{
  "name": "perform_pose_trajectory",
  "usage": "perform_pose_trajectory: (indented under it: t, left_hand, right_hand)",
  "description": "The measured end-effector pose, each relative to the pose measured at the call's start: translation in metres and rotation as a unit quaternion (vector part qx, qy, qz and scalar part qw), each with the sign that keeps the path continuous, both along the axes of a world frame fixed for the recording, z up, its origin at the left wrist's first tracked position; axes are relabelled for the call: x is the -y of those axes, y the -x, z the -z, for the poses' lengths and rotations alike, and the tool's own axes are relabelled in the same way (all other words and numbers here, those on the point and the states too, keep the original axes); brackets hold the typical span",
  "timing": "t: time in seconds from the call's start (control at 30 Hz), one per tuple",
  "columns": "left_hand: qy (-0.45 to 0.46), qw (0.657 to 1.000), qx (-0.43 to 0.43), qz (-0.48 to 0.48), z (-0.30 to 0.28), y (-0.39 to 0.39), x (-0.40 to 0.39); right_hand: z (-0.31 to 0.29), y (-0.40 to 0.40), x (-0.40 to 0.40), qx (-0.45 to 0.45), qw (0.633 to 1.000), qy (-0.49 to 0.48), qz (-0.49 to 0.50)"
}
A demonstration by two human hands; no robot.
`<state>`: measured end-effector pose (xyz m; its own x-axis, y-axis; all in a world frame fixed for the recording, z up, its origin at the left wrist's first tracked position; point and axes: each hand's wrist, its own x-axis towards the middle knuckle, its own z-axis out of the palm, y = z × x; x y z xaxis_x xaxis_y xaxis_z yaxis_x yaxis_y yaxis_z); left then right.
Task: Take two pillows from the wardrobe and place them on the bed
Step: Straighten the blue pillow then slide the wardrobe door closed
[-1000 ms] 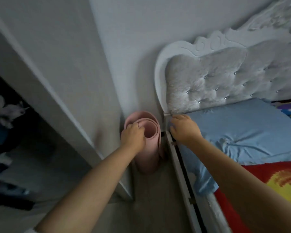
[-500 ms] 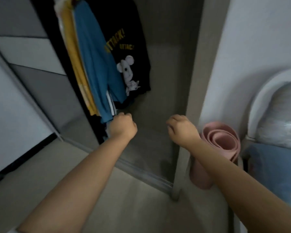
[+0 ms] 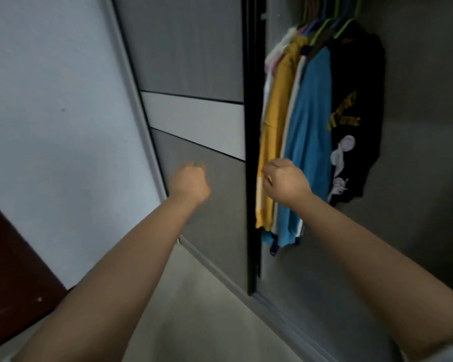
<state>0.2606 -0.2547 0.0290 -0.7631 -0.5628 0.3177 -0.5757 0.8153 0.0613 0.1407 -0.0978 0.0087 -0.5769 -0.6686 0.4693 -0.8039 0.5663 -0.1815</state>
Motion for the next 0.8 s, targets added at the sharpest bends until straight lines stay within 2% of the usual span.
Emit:
perform_pose_trajectory:
  t: [0.2, 0.4, 0.53, 0.67, 0.73, 0.8]
  left_hand:
    - [0.008, 0.998, -0.061, 0.008, -0.013, 0.053, 0.143]
    - [0.057, 0.99, -0.11, 0.074, -0.03, 0.157, 0.255]
    - [0.092, 0.975, -0.164, 0.122, -0.066, 0.229, 0.316]
    - [0.108, 0.944, -0.227, 0.216, -0.085, 0.288, 0.357]
    - [0.134, 0.908, -0.26, 0.301, -0.087, 0.315, 0.371]
    - [0.208, 0.861, -0.274, 0.375, -0.086, 0.338, 0.38]
  right_hand:
    - [-0.023, 0.068, 0.131, -0.045, 0.999, -0.008, 0.012]
    - [-0.061, 0.154, 0.255, -0.151, 0.984, 0.081, 0.04]
    - [-0.097, 0.201, 0.318, -0.2, 0.972, 0.084, 0.093]
    - [-0.114, 0.227, 0.352, -0.302, 0.932, 0.098, 0.175]
    - [-0.109, 0.234, 0.358, -0.367, 0.893, 0.106, 0.238]
    - [-0.104, 0.241, 0.359, -0.413, 0.86, 0.112, 0.278]
